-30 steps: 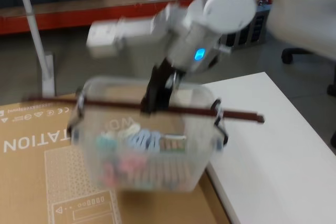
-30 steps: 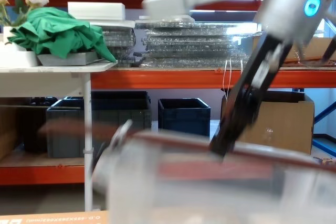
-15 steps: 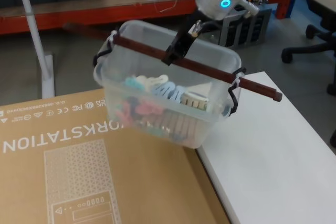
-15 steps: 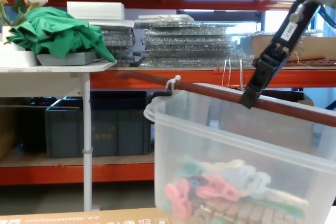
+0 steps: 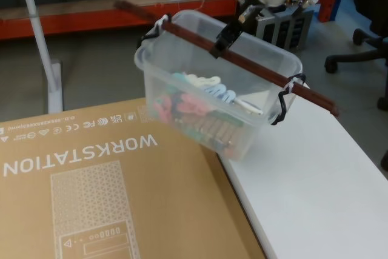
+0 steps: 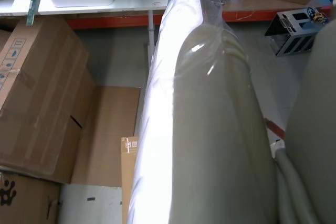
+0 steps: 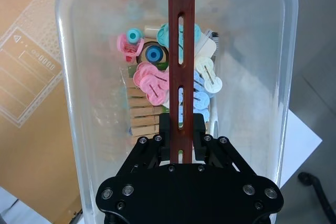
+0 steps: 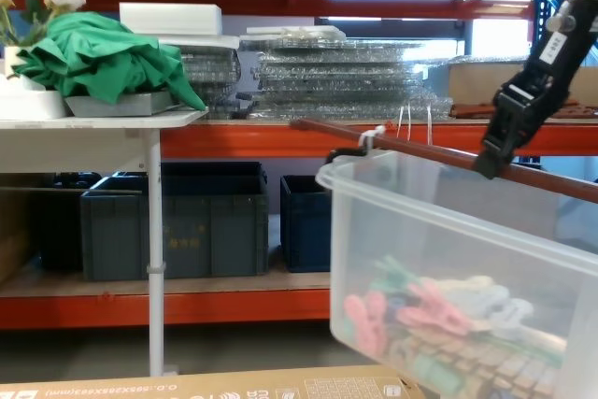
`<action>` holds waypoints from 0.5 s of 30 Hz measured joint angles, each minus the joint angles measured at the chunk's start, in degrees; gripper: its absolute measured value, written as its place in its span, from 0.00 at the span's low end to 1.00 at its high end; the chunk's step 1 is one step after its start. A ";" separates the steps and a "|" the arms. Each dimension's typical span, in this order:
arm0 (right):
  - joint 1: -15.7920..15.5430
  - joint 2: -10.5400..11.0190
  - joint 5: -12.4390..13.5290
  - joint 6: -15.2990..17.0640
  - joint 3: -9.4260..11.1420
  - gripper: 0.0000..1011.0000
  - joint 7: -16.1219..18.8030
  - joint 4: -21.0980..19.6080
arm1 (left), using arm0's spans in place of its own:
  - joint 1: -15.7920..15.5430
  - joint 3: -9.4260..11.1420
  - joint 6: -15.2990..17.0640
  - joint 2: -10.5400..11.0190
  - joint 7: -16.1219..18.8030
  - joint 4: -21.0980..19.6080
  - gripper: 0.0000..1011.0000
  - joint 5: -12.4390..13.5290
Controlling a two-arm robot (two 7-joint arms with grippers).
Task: Use one hand to grasp the basket and place it at the designated location.
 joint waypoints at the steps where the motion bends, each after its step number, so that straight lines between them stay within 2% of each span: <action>1: 0.03 0.04 -0.04 0.54 0.18 0.23 0.20 0.67 | 0.00 0.00 0.00 0.00 0.00 0.00 0.00 0.01; 15: -0.30 1.30 -0.28 4.84 2.17 0.23 1.15 5.72 | 0.00 0.02 0.00 0.00 0.00 0.00 0.00 0.00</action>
